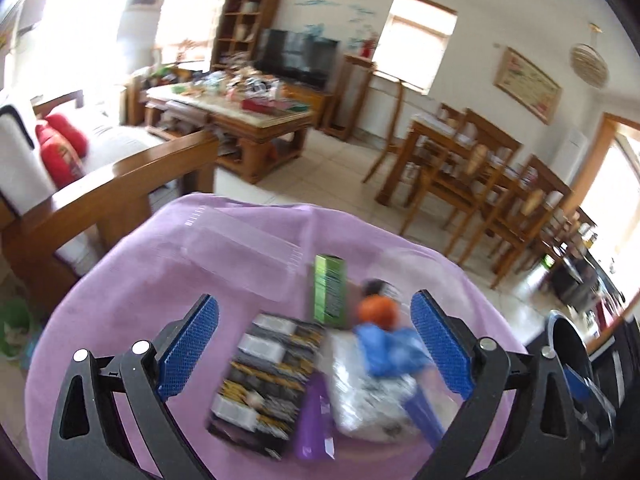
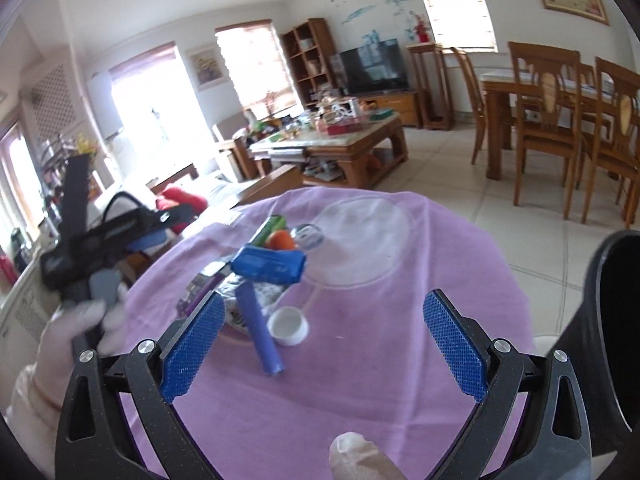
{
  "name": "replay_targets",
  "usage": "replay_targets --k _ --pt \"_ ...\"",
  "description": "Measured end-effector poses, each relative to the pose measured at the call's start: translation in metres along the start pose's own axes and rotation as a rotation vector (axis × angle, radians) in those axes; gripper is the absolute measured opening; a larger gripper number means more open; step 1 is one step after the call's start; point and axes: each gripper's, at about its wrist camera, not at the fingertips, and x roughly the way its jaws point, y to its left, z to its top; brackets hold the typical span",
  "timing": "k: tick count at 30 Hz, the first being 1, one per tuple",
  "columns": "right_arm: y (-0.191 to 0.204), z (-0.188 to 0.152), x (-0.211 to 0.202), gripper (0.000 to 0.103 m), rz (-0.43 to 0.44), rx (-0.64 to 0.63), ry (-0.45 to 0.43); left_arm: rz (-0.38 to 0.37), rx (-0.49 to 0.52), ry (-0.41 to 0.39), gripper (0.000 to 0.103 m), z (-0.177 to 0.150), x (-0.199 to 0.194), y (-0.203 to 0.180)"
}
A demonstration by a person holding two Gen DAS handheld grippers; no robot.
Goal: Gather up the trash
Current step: 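Move both open tools back toward the table, then grasp the clear plastic tray with the left tool while the right tool grasps the blue strip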
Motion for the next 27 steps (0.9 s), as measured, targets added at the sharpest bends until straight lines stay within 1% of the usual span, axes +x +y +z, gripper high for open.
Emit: replay_targets --k 2,3,5,8,10,12,16,17,21,23,27 --pt "0.011 0.002 0.014 0.097 0.003 -0.032 0.029 0.049 -0.042 0.035 0.096 0.015 0.024 0.016" --pt "0.011 0.003 0.019 0.097 0.007 -0.052 0.044 0.07 -0.057 0.057 0.096 0.02 0.036 0.025" --pt "0.016 0.001 0.031 0.097 0.011 -0.101 0.078 0.092 -0.09 0.103 0.096 0.031 0.062 0.036" --pt "0.031 0.001 0.055 0.097 0.024 -0.185 0.147 0.13 -0.13 0.151 0.095 0.036 0.083 0.046" --pt "0.039 -0.003 0.066 0.092 0.033 -0.221 0.174 0.148 -0.156 0.173 0.095 0.034 0.089 0.05" --pt "0.043 -0.004 0.077 0.091 0.041 -0.243 0.195 0.146 -0.18 0.19 0.095 0.033 0.094 0.055" --pt "0.046 -0.005 0.096 0.089 0.048 -0.258 0.229 0.145 -0.18 0.188 0.095 0.032 0.094 0.052" --pt "0.047 -0.005 0.099 0.086 0.051 -0.257 0.236 0.146 -0.18 0.189 0.095 0.032 0.094 0.052" --pt "0.05 -0.006 0.111 0.086 0.062 -0.254 0.258 0.15 -0.198 0.194 0.092 0.035 0.097 0.055" --pt "0.051 -0.006 0.114 0.086 0.064 -0.253 0.263 0.154 -0.187 0.205 0.092 0.039 0.101 0.051" --pt "0.052 -0.008 0.119 0.085 0.057 -0.252 0.276 0.194 -0.136 0.218 0.092 0.041 0.109 0.043"
